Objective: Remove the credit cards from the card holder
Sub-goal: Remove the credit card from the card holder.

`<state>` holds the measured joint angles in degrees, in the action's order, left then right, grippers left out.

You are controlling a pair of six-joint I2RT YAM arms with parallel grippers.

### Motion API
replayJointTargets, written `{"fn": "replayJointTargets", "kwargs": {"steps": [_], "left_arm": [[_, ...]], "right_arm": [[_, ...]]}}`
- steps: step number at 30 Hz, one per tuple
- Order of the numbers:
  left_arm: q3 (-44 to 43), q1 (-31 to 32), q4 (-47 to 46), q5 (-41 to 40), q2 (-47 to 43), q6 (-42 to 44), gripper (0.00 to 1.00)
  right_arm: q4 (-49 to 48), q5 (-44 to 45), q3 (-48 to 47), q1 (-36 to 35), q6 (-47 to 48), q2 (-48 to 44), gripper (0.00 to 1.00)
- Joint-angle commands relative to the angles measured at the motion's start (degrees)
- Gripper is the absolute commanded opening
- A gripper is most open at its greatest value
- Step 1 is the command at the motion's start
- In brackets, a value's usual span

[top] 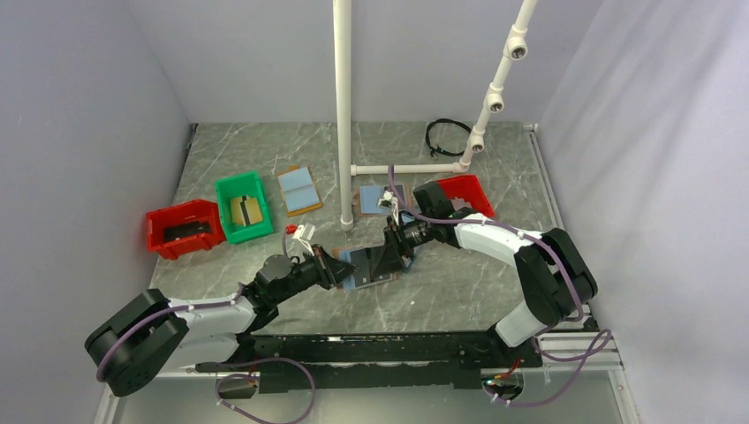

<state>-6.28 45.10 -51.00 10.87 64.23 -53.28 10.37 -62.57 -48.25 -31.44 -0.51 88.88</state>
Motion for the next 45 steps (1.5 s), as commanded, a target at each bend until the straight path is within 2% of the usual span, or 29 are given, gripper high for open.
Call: {"fn": "replayJointTargets", "kwargs": {"steps": [1, 11, 17, 20, 26, 29, 30, 32, 36, 40, 45], "left_arm": [[-0.57, 0.25, -8.72, 0.00, -1.35, -0.87, 0.00], [0.21, 0.34, -15.18, 1.87, -0.61, -1.89, 0.00], [-0.03, 0.58, -20.30, 3.52, 1.87, -2.68, 0.00], [-0.22, 0.68, -21.96, 4.05, 3.43, -3.01, 0.00], [0.72, 0.69, -22.95, 3.37, 3.44, -3.33, 0.00], [1.11, 0.69, -20.72, 3.28, 1.47, -3.12, 0.00], [1.69, 0.64, -18.53, 2.96, -1.12, -2.93, 0.00], [2.44, 0.56, -15.65, 2.17, -3.87, -2.74, 0.00], [2.90, 0.56, -7.64, 0.99, -10.60, -2.15, 0.02], [2.60, 0.60, -0.09, 1.03, -16.88, -1.60, 0.14], [3.23, 0.51, 3.14, 1.17, -20.98, -0.97, 0.13]], "right_arm": [[-2.97, -1.62, -1.48, 0.15, -1.90, -0.50, 0.73], [-5.24, -7.31, -1.32, 0.15, -3.88, -0.37, 0.68], [-7.24, -10.84, -1.12, 0.16, -5.83, -0.43, 0.61], [-7.90, -12.09, -1.14, 0.20, -6.26, -0.72, 0.52], [-7.45, -13.44, -1.64, 0.58, -5.95, -0.16, 0.24], [-6.44, -14.42, -2.10, 0.83, -5.34, 0.27, 0.16], [-6.68, -14.79, -1.95, 0.95, -5.41, 0.11, 0.08], [-6.99, -15.39, -1.94, 0.94, -5.63, 0.15, 0.01], [-6.83, -16.06, -1.94, 1.03, -5.42, 0.43, 0.00], [-6.66, -16.39, -1.98, 1.03, -5.09, 0.57, 0.00], [-6.66, -16.46, -2.02, 1.03, -5.11, 0.90, 0.00]]}}
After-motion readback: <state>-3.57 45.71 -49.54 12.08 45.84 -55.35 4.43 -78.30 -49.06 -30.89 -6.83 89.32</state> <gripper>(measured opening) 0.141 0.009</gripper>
